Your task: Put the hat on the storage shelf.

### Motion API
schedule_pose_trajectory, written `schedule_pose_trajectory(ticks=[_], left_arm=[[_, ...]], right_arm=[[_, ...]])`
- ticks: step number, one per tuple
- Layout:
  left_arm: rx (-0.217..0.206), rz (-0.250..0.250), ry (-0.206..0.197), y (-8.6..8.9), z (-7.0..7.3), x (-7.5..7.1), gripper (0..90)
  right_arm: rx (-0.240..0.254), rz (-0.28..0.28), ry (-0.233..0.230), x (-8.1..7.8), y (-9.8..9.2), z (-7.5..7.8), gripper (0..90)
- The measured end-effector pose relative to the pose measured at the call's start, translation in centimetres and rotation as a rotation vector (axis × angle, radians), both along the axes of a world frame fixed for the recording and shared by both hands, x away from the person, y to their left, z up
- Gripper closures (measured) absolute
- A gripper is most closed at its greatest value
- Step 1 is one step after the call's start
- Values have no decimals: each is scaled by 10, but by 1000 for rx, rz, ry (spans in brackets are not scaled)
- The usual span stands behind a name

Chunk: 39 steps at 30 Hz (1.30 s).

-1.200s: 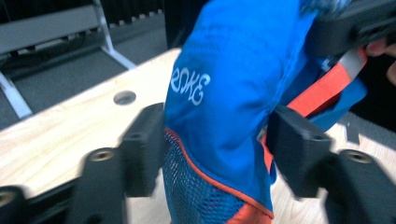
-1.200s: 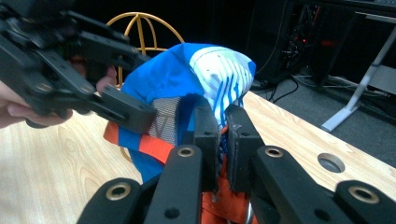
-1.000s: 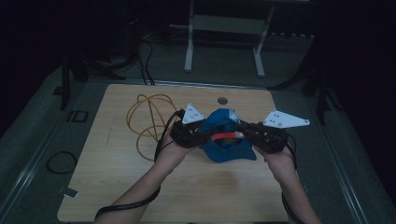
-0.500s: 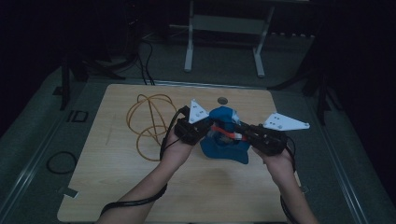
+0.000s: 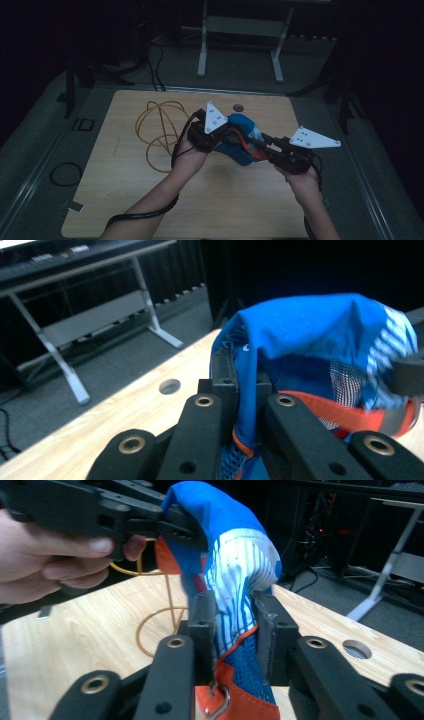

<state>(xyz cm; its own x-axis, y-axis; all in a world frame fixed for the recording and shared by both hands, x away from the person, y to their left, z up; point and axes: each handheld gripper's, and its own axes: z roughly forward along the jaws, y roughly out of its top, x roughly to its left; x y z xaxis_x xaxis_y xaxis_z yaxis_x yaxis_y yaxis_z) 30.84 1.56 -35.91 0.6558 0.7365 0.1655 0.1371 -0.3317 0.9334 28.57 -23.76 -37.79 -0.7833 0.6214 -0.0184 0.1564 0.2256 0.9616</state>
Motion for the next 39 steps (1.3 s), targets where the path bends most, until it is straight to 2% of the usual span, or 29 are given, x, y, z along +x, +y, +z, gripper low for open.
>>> schedule_pose_trajectory(ticks=[2,3,4,6,7,8,10,11,13,14,16,17,20,25,30,33,37,39], left_arm=[[9,-3,-10,1,1,-1,888],[5,-24,-12,2,1,0,888],[12,-15,-23,3,1,0,888],[-10,-66,-37,7,1,0,887],[-6,-68,-49,9,1,0,887],[-24,-103,-56,13,2,1,888],[-42,-140,-61,18,3,1,887],[-66,-190,-64,21,3,2,887],[-90,-235,-63,27,4,1,887],[-115,-289,-68,30,4,2,887],[-135,-354,-90,36,4,1,886],[-169,-418,-96,39,4,1,886],[-238,-539,-94,45,4,1,886],[-307,-588,-75,49,6,3,886],[-358,-589,-64,49,7,2,886],[-373,-585,-65,49,8,1,886],[-369,-578,-68,47,10,1,886],[-359,-574,-66,47,10,2,886]], right_arm=[[6,12,-1,-3,-3,1,626],[21,25,2,-5,-5,2,599],[31,32,2,-7,-7,3,548],[36,47,-12,-10,-10,5,475],[30,40,-23,-11,-11,7,450],[39,35,-30,-12,-13,7,428],[49,56,-25,-11,-17,8,405],[45,55,-24,-11,-18,7,403],[46,77,-19,-11,-21,5,432],[45,90,-17,-12,-21,4,435],[27,106,-18,-13,-20,0,441],[20,114,-17,-14,-19,-1,441],[-2,142,-20,-19,-13,-5,442],[-11,185,-34,-30,-1,-9,441],[-2,210,-34,-36,10,-13,441],[-10,202,-33,-34,16,-17,440],[-25,181,-36,-29,24,-20,452],[-22,175,-48,-27,25,-20,514]])
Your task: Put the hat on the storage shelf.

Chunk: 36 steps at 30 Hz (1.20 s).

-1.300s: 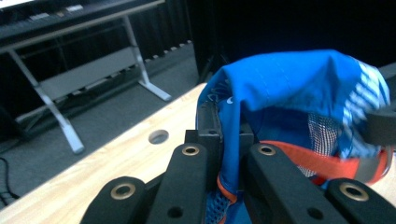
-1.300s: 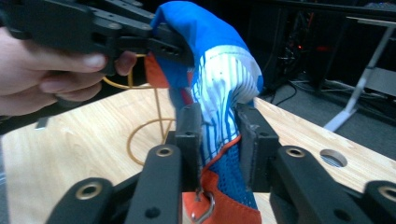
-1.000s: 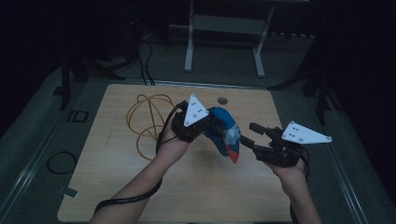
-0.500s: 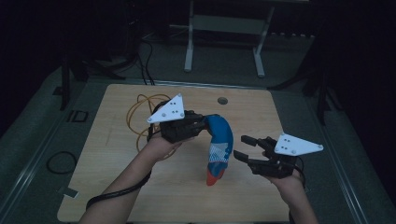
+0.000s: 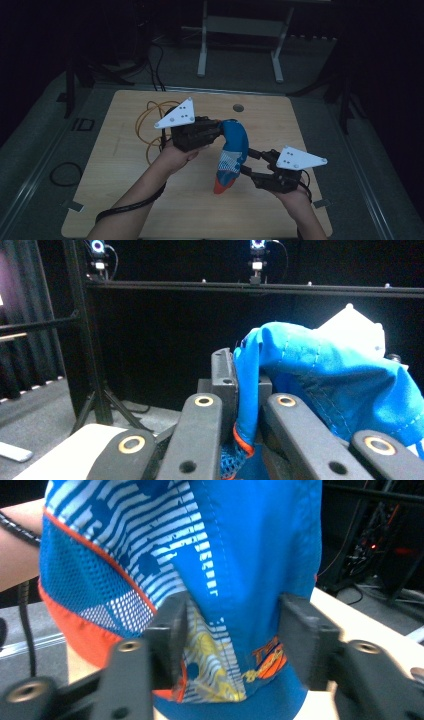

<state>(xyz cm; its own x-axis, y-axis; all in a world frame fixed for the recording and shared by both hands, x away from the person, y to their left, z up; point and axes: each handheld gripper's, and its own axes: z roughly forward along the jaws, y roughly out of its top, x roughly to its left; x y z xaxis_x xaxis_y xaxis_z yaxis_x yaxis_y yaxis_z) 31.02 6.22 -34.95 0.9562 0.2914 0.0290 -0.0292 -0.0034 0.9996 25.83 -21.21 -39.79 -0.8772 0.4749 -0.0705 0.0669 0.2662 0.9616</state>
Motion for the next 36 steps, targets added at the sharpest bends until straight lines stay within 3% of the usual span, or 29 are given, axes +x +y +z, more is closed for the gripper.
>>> schedule_pose_trajectory(ticks=[4,8,14,31,34,36], left_arm=[[-16,-10,26,2,-3,2,886],[-2,-2,28,2,-4,3,885],[24,5,44,9,-5,3,884],[204,-5,-2,20,-12,-7,878],[222,-9,-4,21,-15,-8,877],[212,-12,5,22,-16,-8,869]], right_arm=[[10,-18,-16,2,1,4,663],[15,-42,-3,4,-1,6,891],[56,-63,12,2,-12,10,900],[116,-117,-16,2,-45,35,900],[121,-105,-14,2,-44,38,900],[114,-96,-18,1,-42,41,900]])
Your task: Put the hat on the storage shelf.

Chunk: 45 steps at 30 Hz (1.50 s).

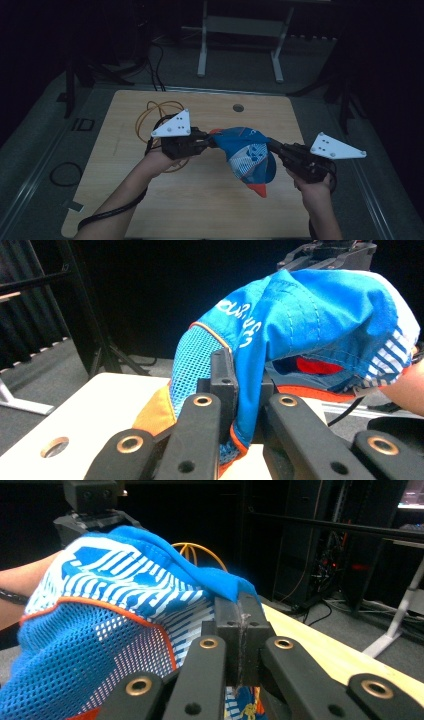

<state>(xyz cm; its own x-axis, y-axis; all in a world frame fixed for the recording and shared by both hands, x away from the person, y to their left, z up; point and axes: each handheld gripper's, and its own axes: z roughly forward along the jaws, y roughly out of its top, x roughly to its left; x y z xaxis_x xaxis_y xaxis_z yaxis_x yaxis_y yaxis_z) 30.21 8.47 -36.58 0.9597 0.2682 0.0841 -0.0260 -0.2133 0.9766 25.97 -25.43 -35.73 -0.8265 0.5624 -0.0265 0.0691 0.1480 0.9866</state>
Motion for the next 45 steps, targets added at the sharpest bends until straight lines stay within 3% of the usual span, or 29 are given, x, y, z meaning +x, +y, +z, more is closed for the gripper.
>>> schedule_pose_trajectory(ticks=[5,13,22,26,29,32,35,45], left_arm=[[20,5,-21,4,2,-7,598],[18,58,-3,17,6,-16,395],[59,213,-24,43,-1,-32,171],[54,273,-40,53,-5,-36,105],[25,325,-51,67,-9,-41,81],[36,381,-70,76,-14,-45,24],[32,419,-72,84,-18,-49,24],[58,471,-36,107,-49,-59,24]], right_arm=[[-12,5,-6,1,4,4,900],[-1,-5,-12,2,3,6,900],[9,-20,-20,6,5,12,900],[11,-25,-25,7,6,14,900],[13,-28,-27,9,8,17,900],[14,-29,-31,10,10,19,900],[18,-27,-37,12,12,22,900],[18,-22,-44,23,25,33,900]])
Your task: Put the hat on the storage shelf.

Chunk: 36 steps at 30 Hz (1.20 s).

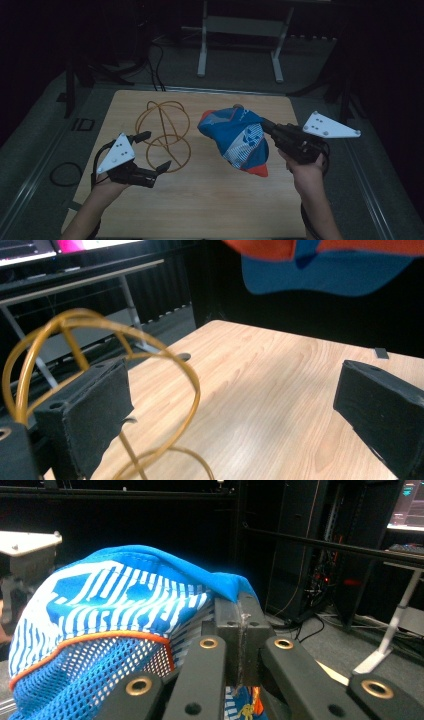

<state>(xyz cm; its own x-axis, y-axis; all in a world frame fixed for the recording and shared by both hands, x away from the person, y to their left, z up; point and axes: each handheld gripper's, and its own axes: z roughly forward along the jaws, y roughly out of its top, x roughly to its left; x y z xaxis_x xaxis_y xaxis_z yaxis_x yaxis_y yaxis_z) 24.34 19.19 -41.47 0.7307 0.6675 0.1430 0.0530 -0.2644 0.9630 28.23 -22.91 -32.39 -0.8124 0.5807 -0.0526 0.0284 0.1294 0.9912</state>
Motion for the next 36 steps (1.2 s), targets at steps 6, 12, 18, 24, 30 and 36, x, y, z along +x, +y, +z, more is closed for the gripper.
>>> schedule_pose_trajectory(ticks=[6,12,18,24,30,36], left_arm=[[-2,67,17,14,-26,-8,25],[-26,131,50,29,-53,-15,25],[6,179,75,35,-82,-22,25],[14,216,98,38,-107,-27,25],[14,250,126,45,-124,-30,25],[6,279,136,52,-135,-33,26]], right_arm=[[-1,-2,-12,8,9,10,900],[-4,-6,-23,21,23,23,900],[2,-2,-21,31,34,31,900],[-1,7,-35,43,58,45,900],[-9,25,-27,51,78,48,900],[-12,57,-6,61,106,48,900]])
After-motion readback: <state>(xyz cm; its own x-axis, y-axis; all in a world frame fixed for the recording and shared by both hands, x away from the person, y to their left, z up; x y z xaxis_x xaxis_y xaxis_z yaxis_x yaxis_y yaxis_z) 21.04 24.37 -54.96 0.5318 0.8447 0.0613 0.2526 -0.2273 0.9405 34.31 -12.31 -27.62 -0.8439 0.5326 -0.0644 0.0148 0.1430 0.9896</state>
